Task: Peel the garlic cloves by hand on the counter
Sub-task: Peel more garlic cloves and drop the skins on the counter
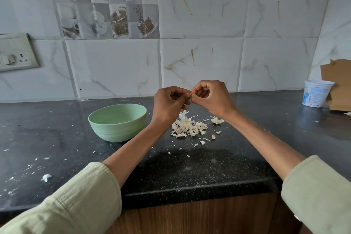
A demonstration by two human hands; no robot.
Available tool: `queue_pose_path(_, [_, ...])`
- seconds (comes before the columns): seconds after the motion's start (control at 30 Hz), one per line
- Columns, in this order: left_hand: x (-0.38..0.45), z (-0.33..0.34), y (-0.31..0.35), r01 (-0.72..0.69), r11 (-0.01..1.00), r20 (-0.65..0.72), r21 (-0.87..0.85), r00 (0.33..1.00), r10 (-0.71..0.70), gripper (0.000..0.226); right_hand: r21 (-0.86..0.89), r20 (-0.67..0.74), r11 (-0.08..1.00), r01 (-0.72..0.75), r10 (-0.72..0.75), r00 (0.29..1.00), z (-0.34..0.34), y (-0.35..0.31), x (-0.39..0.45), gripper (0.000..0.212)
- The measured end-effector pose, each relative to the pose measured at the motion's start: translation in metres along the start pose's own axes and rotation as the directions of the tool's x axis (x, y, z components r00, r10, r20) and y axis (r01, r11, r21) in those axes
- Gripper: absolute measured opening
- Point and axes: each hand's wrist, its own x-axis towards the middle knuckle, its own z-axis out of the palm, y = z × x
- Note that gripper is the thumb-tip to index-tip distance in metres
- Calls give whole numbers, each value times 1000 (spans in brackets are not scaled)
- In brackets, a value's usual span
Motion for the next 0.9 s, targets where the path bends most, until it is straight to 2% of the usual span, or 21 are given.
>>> queue_pose_path(0.43, [-3,1,5,46,989,26,-138,999,-43,16,-49,5,999,14,-14,1000,5,-2,0,10])
queue_pose_path(0.9, [-1,2,4,36,996,-24,-82,999,-38,9,-24,67,998,-56,57,996,7,-1,0,18])
